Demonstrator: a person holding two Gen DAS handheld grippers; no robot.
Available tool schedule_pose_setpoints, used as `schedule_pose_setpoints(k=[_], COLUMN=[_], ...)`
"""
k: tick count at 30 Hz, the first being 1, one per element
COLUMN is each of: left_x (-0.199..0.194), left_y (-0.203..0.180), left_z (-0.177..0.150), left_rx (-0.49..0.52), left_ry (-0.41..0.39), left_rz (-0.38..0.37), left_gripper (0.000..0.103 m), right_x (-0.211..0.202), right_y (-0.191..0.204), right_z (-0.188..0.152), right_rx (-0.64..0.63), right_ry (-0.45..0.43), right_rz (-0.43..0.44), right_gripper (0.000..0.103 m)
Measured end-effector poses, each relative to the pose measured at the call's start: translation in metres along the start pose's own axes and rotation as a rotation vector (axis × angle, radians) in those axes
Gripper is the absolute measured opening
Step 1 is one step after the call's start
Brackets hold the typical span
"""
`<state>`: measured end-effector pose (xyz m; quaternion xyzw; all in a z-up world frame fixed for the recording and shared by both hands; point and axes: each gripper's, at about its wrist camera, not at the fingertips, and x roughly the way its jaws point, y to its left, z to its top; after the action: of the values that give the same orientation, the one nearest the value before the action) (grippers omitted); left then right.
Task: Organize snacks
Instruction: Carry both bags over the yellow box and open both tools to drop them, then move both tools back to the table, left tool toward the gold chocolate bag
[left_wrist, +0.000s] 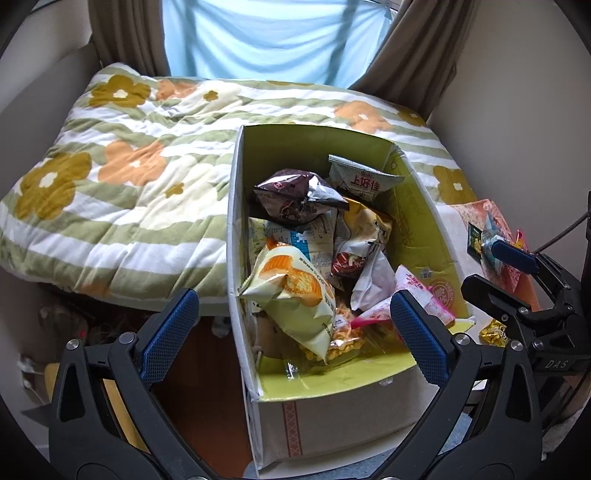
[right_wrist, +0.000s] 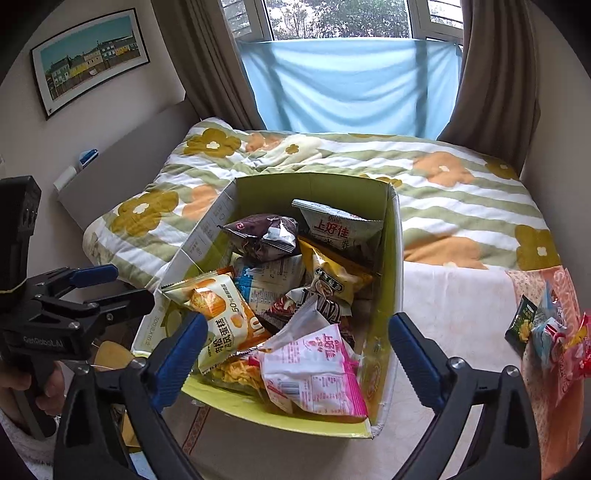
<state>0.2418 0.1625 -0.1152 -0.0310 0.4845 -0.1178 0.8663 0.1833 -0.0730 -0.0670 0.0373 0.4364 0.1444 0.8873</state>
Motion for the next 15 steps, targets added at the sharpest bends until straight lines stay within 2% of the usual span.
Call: schedule_pose_setpoints(k=[7, 15], left_x=[-0.009, -0.017], left_y=[-0.004, -0.026], left_z=[-0.006, -0.001], left_rx=[-0.006, 0.066], left_ry=[-0.011, -0.007], left_rz=[-0.026, -0.081], left_gripper=[0.103, 0.103], right_x=[-0.018, -0.053], right_y=[-0.002, -0.017], right_z=[-0.003, -0.017], right_rx=[0.021, 0.076], right_ry=[-0.031, -0.055], right_rz=[-0.029, -0.13], right_gripper=[0.097, 0.097])
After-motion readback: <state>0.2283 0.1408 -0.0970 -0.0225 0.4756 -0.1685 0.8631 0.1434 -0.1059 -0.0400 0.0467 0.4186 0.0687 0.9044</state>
